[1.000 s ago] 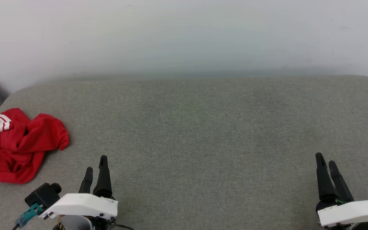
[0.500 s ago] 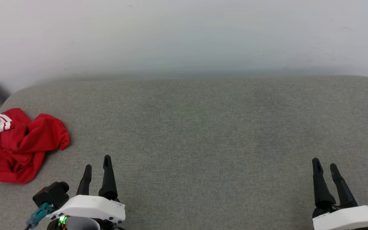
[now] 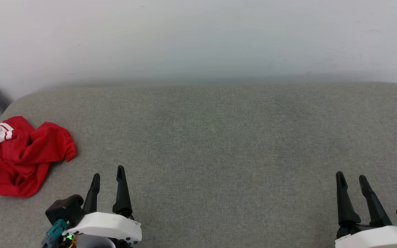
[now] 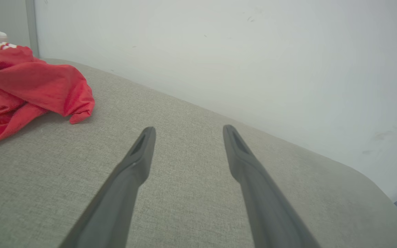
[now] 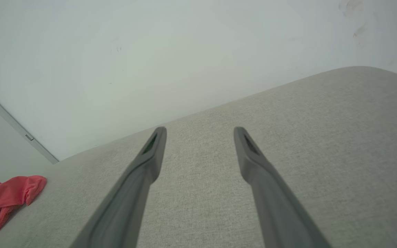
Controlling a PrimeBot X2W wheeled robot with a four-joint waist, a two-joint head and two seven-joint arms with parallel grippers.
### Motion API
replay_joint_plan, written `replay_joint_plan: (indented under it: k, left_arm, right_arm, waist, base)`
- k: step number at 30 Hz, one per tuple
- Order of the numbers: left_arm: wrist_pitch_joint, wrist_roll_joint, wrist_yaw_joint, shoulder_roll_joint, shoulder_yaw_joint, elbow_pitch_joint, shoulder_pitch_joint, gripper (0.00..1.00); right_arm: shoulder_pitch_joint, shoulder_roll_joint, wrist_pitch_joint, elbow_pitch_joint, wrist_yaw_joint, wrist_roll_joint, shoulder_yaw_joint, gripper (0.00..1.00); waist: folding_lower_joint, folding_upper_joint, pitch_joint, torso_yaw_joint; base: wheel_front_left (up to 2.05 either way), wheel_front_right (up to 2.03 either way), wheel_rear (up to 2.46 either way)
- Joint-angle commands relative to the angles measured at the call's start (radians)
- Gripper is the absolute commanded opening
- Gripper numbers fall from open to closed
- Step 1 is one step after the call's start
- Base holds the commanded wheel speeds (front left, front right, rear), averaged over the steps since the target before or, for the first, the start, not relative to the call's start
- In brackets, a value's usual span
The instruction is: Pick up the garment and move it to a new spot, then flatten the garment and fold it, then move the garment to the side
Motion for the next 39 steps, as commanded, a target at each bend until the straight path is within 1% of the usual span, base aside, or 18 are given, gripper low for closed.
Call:
replay_joint_plan:
  k: [1, 15, 27, 39]
  left_arm:
    - [-0.009, 0.024, 0.004, 0.004, -0.002, -0.012, 0.004, 1.0]
    - [-0.042, 0.139, 0.002, -0.001, -0.018, -0.015, 0.019, 1.0]
    - [-0.067, 0.237, 0.01, -0.003, -0.028, -0.015, 0.031, 1.0]
    - [-0.092, 0.299, 0.021, -0.003, -0.043, -0.014, 0.043, 1.0]
  right_arm:
    - [0.006, 0.0, -0.011, -0.016, 0.0, -0.027, -0.001, 1.0]
    - [0.031, 0.0, -0.045, -0.047, 0.0, -0.152, 0.003, 1.0]
    - [0.052, 0.0, -0.071, -0.071, 0.0, -0.24, 0.007, 1.0]
    - [0.073, 0.001, -0.094, -0.107, 0.0, -0.306, 0.015, 1.0]
  waist:
    - [-0.0002, 0.0, 0.0, 0.0]
    - [-0.0002, 0.0, -0.002, 0.004]
    - [-0.0002, 0.0, -0.002, 0.011]
    - [-0.0002, 0.0, -0.001, 0.013]
  base:
    - [0.0, 0.0, 0.0]
    - [0.0, 0.0, 0.0]
    - [0.0, 0.0, 0.0]
    - [0.0, 0.0, 0.0]
